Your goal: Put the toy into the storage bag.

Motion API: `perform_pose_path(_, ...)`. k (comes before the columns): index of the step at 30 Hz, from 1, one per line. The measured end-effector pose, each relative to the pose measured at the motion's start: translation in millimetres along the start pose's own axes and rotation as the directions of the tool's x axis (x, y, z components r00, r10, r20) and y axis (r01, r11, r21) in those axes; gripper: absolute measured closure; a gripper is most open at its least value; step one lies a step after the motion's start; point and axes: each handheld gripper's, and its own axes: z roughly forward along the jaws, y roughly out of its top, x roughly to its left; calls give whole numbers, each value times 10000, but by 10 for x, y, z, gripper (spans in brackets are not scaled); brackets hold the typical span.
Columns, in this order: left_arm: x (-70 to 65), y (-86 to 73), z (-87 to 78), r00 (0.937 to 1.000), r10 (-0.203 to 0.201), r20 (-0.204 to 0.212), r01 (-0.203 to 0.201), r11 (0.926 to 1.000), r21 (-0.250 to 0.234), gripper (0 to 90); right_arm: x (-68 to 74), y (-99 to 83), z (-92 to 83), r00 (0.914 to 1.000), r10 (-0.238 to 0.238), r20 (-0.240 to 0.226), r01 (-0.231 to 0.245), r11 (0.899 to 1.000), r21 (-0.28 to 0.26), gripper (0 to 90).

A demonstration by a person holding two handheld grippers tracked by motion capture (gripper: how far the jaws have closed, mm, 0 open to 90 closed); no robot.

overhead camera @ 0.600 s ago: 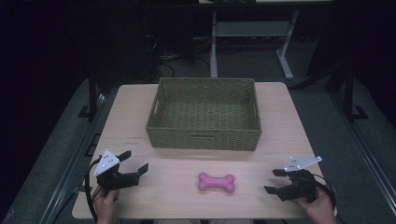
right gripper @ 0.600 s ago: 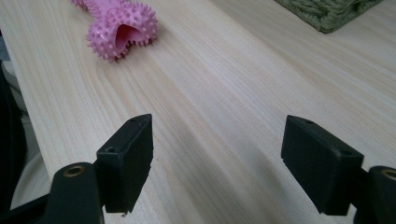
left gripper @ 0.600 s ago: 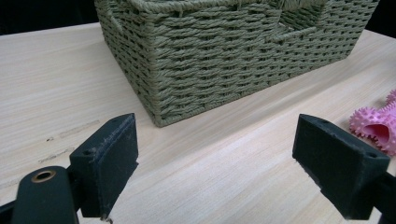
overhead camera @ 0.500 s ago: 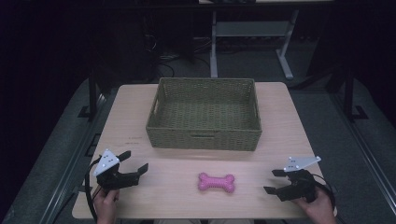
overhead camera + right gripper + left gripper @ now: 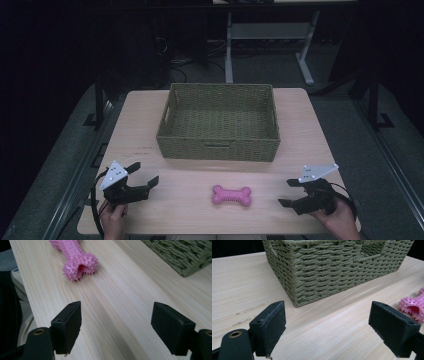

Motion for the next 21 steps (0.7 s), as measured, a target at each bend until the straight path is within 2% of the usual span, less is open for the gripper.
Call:
perform_pose_path(12, 10, -1, 8, 10000, -55, -46, 55, 10000, 50, 138, 67, 283, 38, 9972, -634, -392, 651, 9969, 437, 220)
perform_pose_path(16, 8, 2, -9, 10000, -16, -76, 16, 10000, -19, 138, 90, 379, 94, 9950, -832, -543, 879, 9919, 915, 220)
perform_pose_path(21, 18, -1, -18, 9999, -75, -152, 74, 10000, -36, 138, 103, 452, 147, 9924, -967, -764, 1043, 9893, 1018, 218)
